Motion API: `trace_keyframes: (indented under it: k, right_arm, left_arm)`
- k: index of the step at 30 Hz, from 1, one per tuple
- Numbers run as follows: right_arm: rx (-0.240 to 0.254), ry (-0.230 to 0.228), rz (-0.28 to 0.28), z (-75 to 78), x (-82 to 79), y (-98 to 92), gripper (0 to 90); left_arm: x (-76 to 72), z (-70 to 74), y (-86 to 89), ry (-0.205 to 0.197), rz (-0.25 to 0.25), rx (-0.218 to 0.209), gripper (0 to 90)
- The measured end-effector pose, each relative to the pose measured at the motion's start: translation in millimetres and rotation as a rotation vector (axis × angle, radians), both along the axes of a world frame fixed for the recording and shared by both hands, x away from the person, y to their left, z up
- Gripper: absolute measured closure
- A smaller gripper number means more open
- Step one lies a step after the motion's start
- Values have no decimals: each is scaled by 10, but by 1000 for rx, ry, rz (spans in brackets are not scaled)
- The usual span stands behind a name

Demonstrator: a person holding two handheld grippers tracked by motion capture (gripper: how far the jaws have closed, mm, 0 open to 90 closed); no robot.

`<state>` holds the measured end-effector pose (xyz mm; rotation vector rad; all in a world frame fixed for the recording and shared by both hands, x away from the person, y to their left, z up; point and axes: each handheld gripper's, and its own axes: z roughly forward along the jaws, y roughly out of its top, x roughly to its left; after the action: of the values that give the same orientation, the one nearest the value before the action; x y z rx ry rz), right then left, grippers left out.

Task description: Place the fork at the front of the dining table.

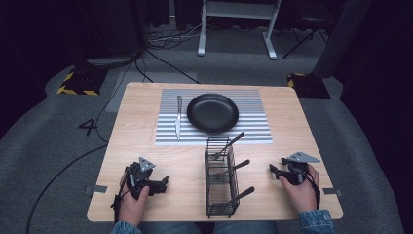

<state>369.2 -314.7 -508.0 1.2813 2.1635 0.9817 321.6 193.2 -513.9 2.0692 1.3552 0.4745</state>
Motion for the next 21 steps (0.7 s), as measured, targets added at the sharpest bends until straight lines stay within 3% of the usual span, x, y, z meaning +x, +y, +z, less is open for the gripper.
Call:
trace_keyframes:
  k: [6, 11, 15, 21]
  right_arm:
    - [4, 1, 9, 1, -5, 3, 399]
    - [5, 1, 10, 1, -5, 2, 400]
    - [5, 1, 10, 1, -5, 2, 401]
    - [20, -1, 28, 5, -16, 15, 482]
  left_arm:
    - [2, 0, 2, -1, -7, 0, 1]
    - [38, 6, 53, 7, -85, 7, 0]
    - [39, 3, 53, 5, -86, 6, 0]
    - [38, 3, 50, 4, -82, 4, 0]
